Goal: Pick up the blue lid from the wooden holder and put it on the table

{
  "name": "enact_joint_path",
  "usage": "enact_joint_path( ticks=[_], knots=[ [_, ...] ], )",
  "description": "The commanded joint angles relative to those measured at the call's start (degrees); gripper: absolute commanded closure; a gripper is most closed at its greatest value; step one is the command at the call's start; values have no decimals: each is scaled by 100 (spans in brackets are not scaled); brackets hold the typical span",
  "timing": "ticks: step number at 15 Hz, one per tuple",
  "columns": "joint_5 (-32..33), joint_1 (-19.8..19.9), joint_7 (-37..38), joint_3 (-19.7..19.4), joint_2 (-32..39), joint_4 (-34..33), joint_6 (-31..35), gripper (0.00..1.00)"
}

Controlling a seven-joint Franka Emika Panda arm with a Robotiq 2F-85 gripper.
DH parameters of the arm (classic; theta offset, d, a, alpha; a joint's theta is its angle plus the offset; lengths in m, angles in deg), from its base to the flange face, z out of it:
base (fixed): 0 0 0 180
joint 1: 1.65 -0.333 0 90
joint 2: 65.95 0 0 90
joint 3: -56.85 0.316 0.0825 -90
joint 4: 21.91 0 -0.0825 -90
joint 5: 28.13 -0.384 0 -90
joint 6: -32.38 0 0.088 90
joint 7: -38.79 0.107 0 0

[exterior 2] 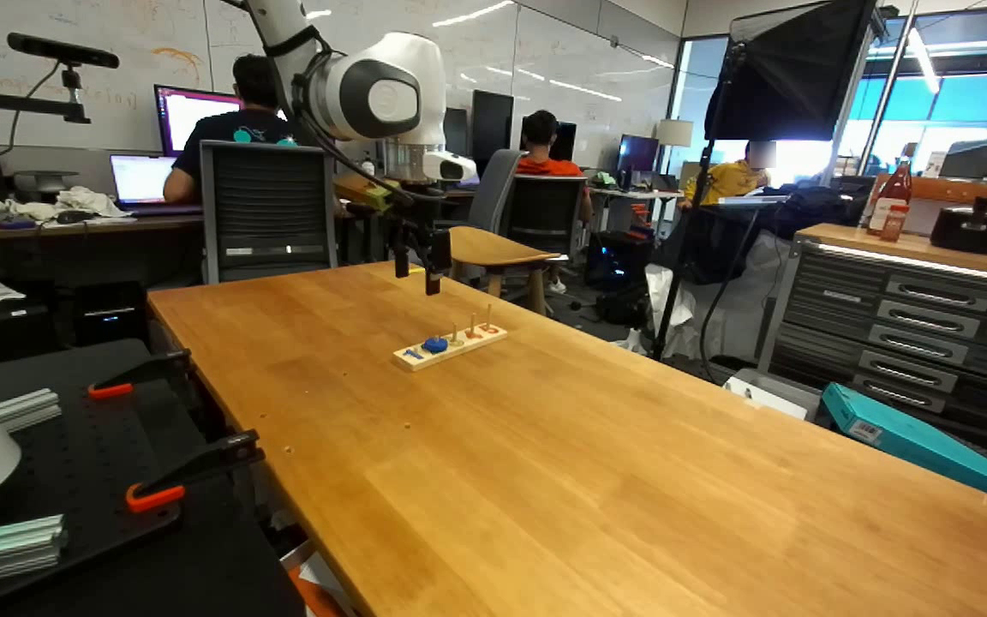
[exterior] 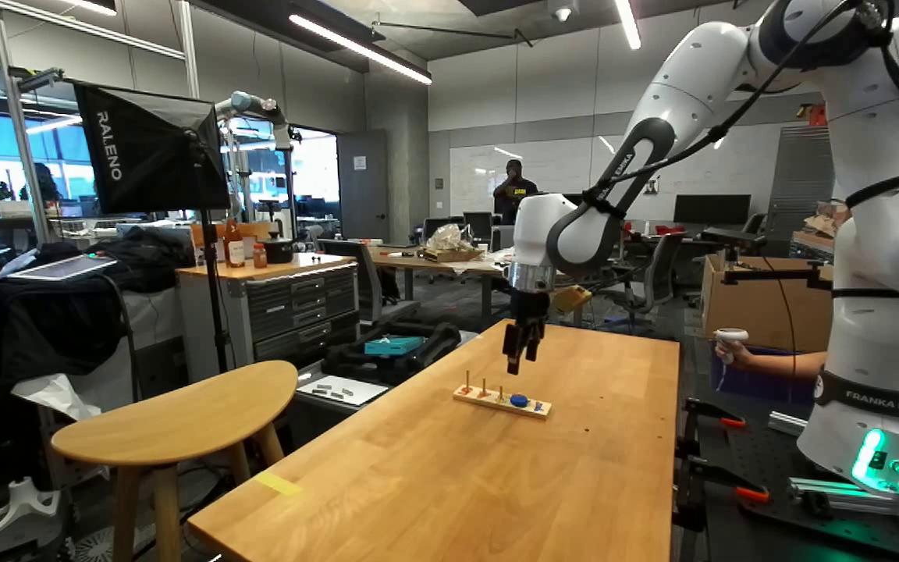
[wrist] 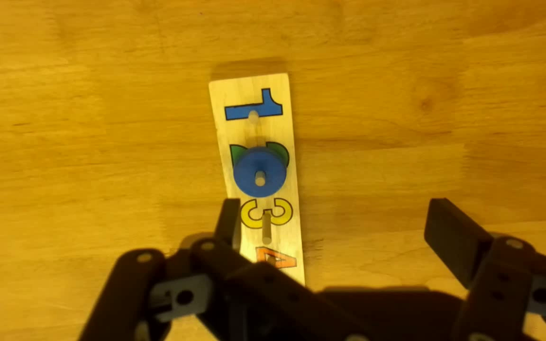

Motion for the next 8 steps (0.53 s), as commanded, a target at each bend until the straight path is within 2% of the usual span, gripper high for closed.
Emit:
enact_joint_path(
  ticks=[1,8],
  knots=[
    [110,-224,111,-228,590,-439,312,0],
    [147,-419,107,-530,1145,-668,564,0]
  ],
)
